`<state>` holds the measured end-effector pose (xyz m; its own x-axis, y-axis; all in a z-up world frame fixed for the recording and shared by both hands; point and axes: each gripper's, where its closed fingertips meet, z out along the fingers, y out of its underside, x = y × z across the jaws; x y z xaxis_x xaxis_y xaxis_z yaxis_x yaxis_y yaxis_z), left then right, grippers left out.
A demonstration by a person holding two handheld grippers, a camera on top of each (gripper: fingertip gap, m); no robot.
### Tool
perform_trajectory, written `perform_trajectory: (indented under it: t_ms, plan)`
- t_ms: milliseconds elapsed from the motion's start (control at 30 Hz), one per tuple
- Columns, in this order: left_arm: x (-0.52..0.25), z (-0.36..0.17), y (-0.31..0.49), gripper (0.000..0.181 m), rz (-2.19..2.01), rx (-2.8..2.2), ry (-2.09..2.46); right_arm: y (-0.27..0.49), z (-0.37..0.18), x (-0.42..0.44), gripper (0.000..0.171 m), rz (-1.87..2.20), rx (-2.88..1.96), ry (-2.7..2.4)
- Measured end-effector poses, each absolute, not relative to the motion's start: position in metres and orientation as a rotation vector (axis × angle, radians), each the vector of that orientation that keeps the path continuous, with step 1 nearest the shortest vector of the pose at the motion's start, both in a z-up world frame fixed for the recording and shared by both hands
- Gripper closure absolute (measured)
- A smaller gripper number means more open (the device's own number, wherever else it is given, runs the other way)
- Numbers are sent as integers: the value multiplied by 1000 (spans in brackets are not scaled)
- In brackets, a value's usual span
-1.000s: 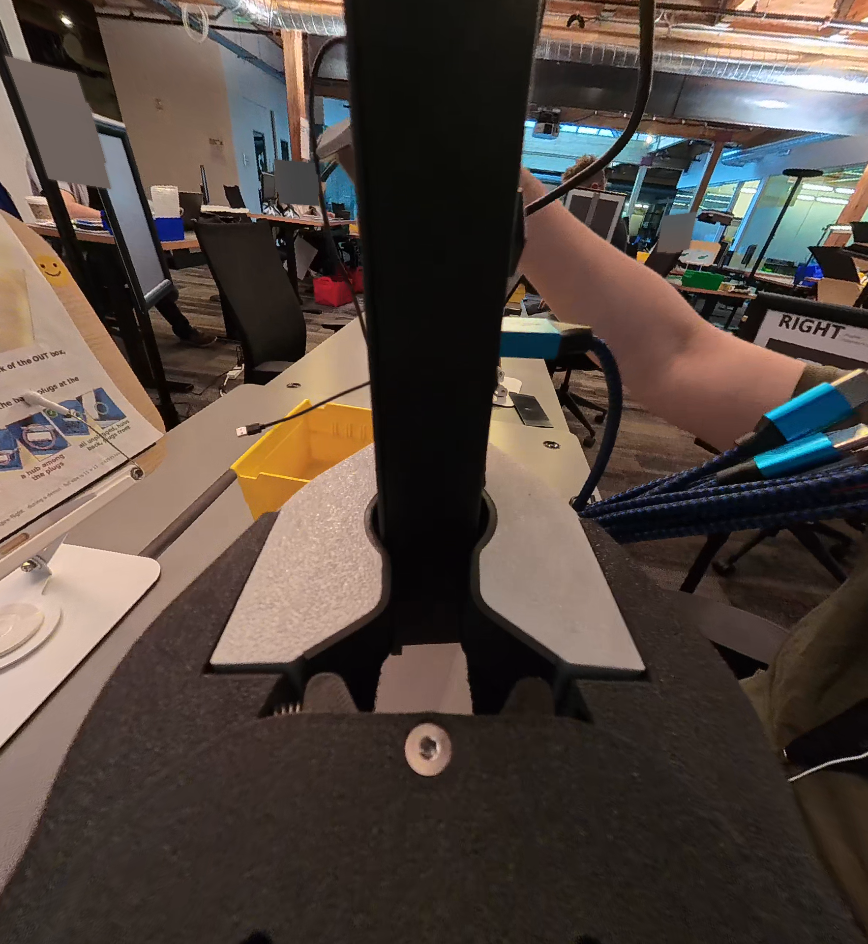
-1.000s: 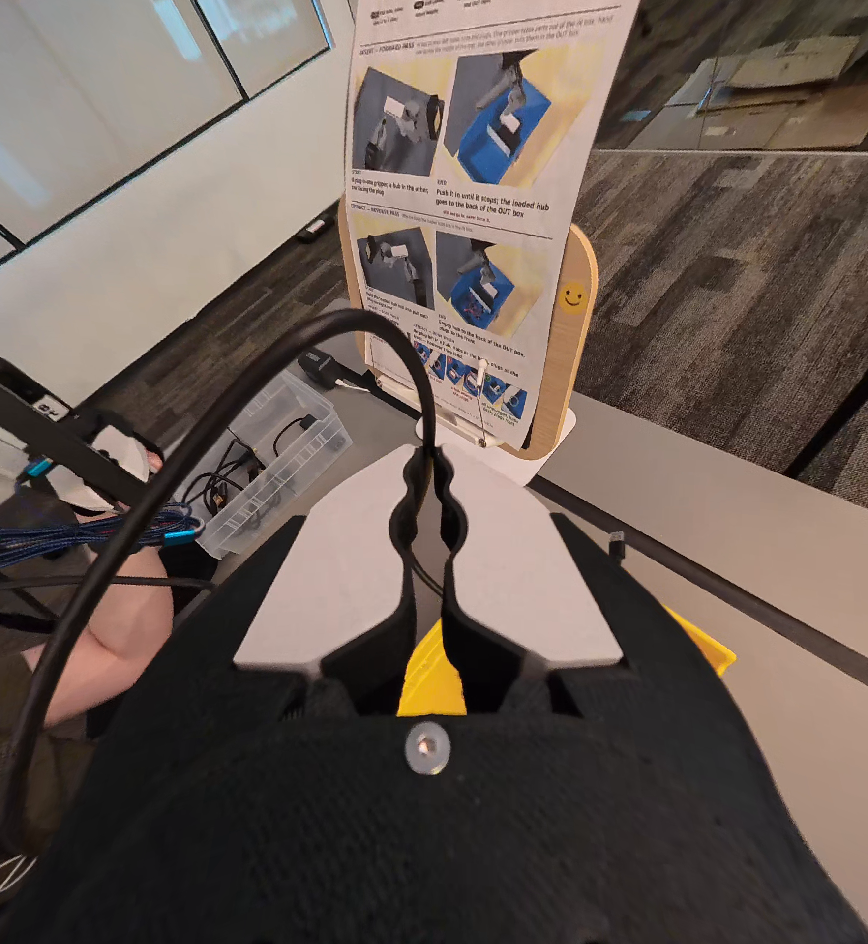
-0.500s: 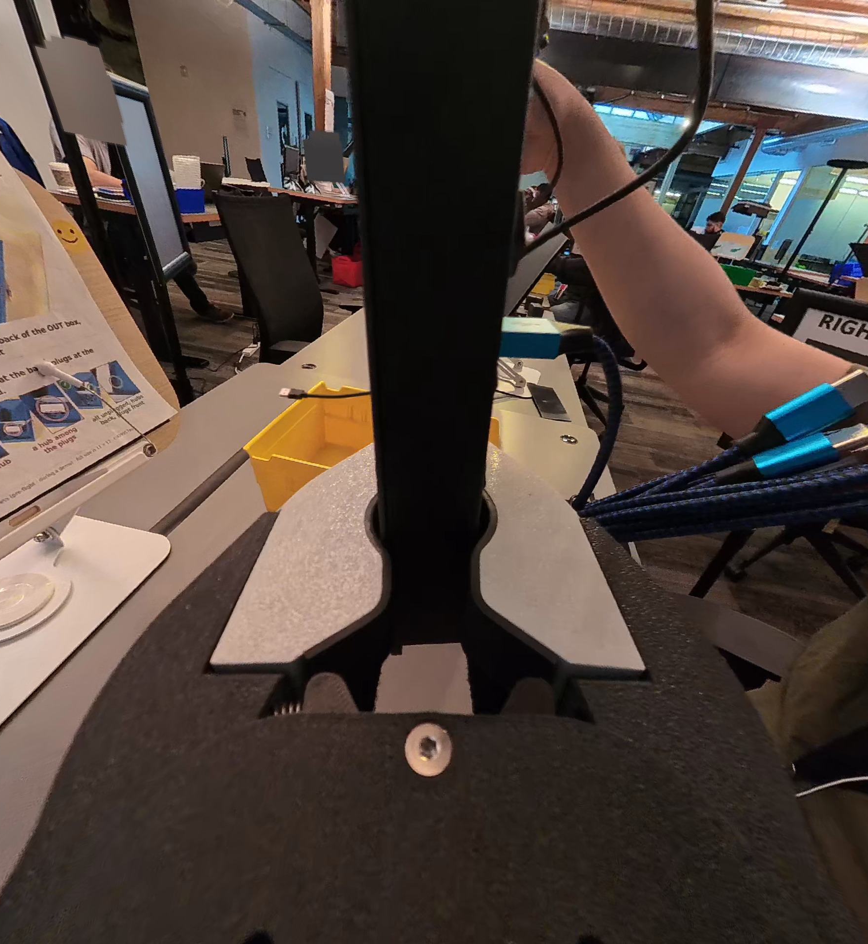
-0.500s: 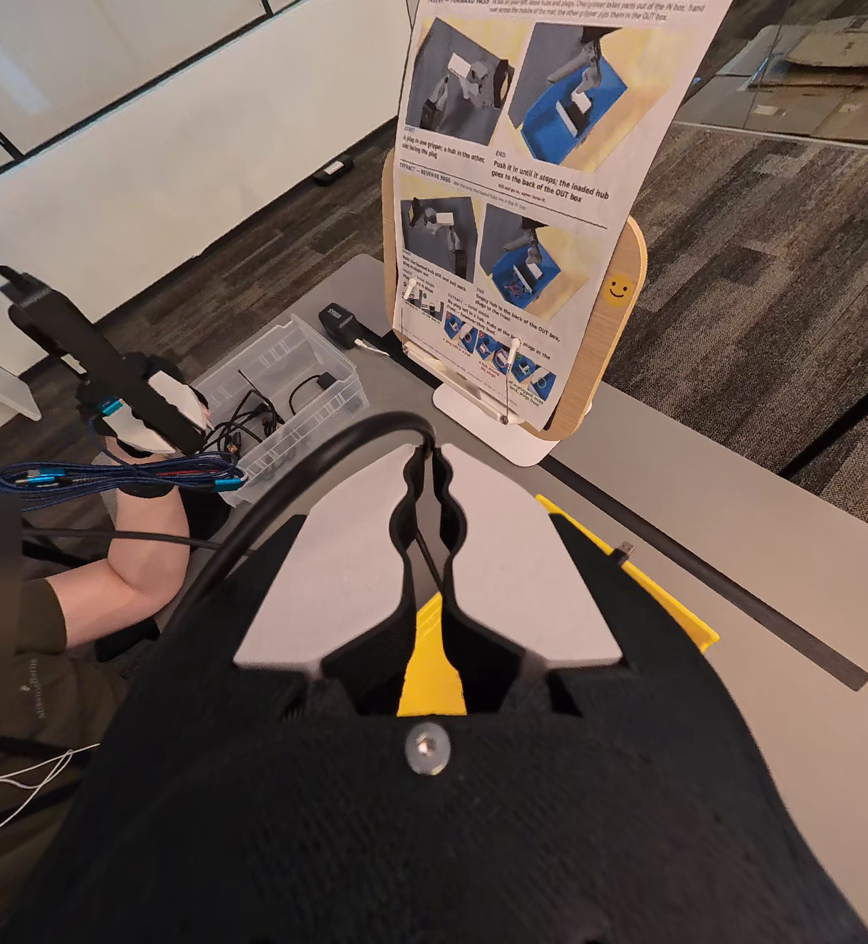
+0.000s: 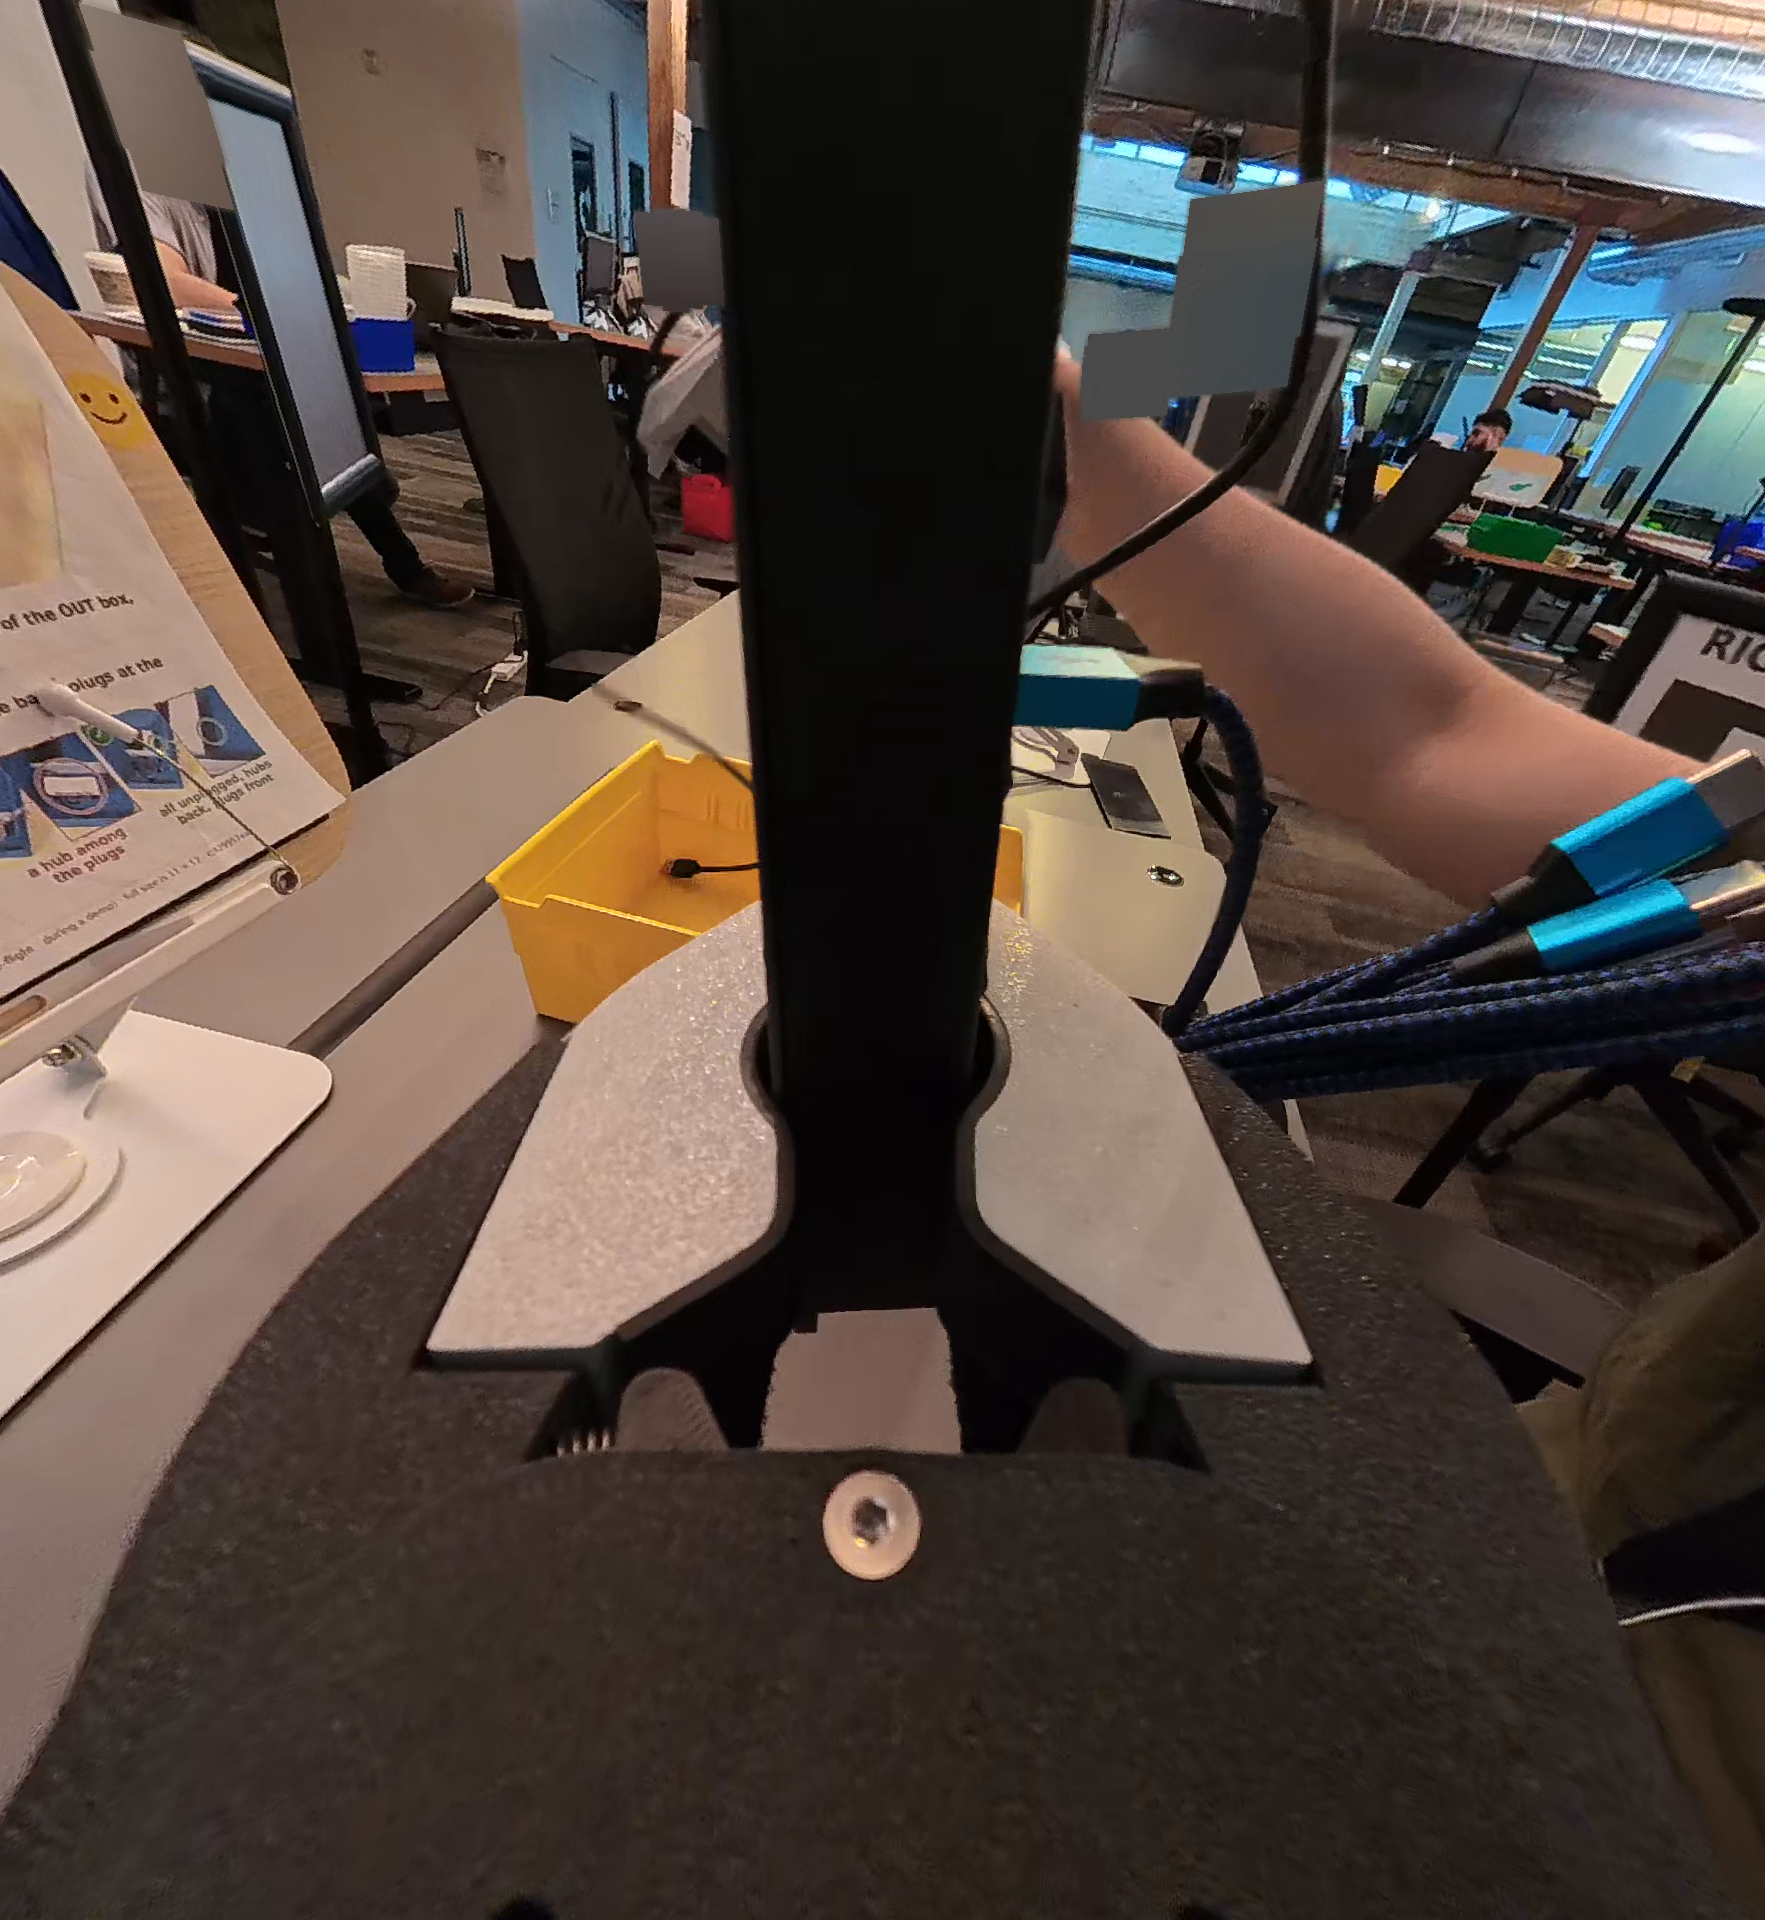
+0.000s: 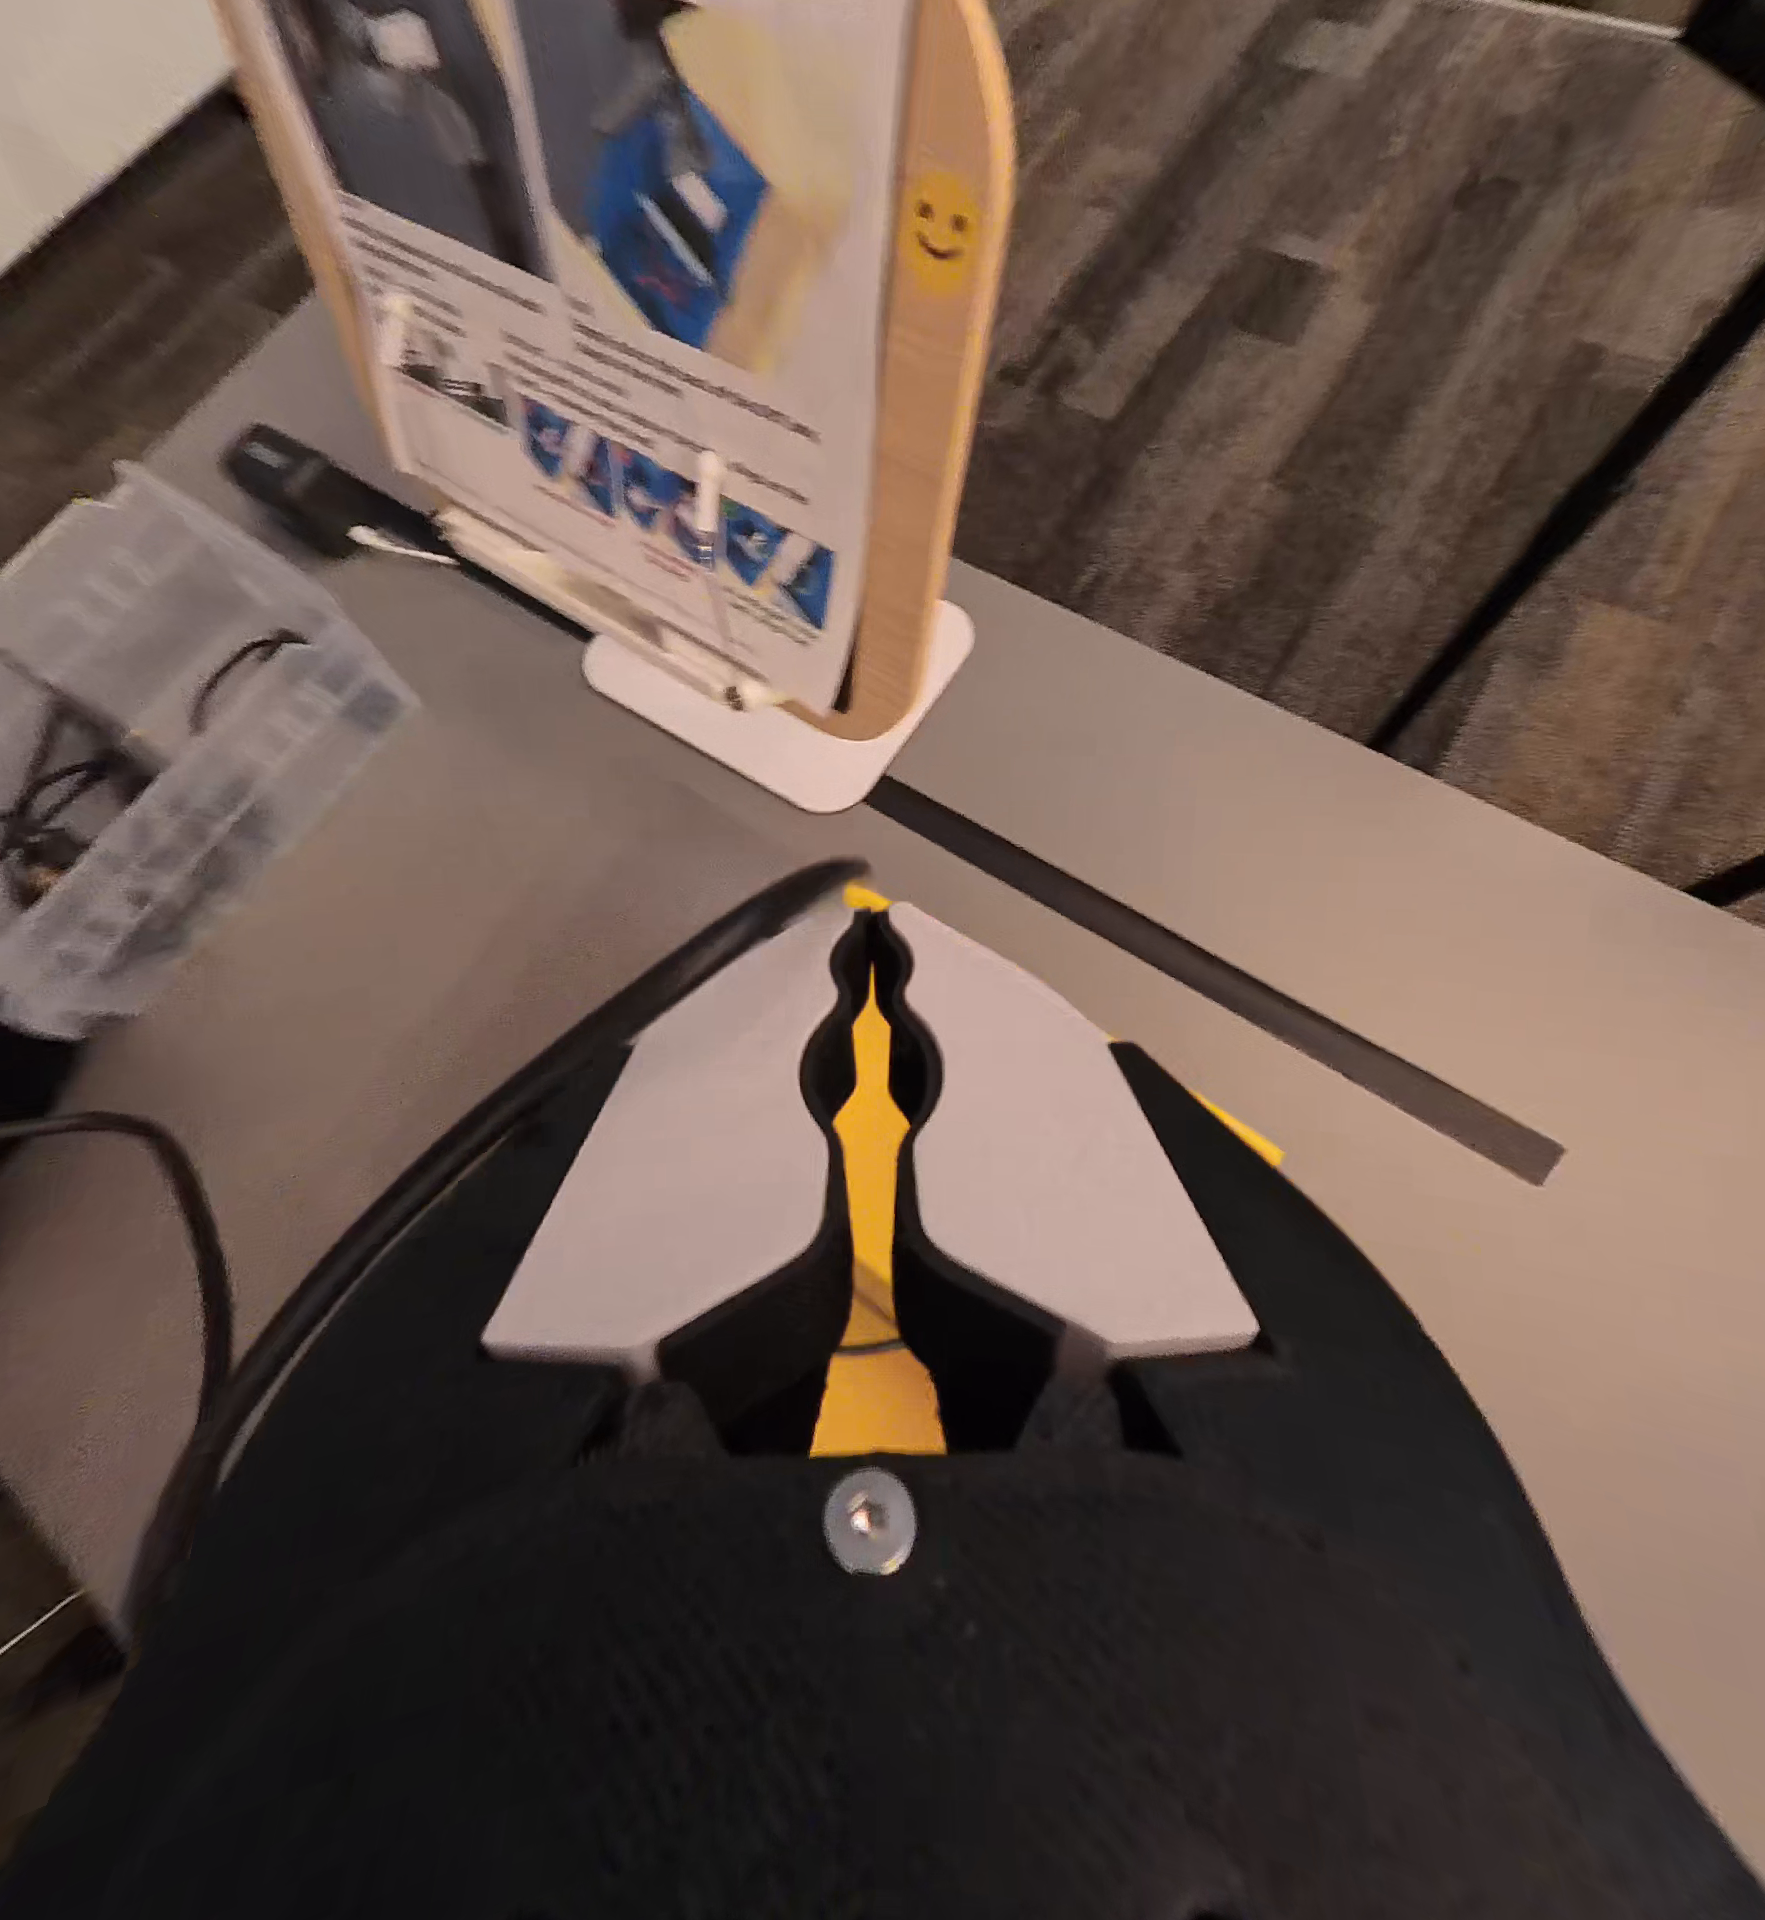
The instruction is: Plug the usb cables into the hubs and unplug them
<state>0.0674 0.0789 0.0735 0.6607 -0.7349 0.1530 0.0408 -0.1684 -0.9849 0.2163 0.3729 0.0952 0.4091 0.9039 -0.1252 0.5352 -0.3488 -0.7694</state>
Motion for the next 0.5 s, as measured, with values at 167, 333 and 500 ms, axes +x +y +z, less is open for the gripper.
perform_trajectory:
  t_ms: [167, 333, 500]
  plan:
    - [73, 64, 90, 155, -790, -1650, 554, 391, 44, 205, 170, 716, -2034, -1254]
    - [77, 56, 100, 154, -784, -1680, 537, 367, -17, 203, 170, 822, -2036, -1462]
    - [80, 57, 100, 155, -783, -1674, 550, 301, -37, 192, 143, 762, -1597, -1792]
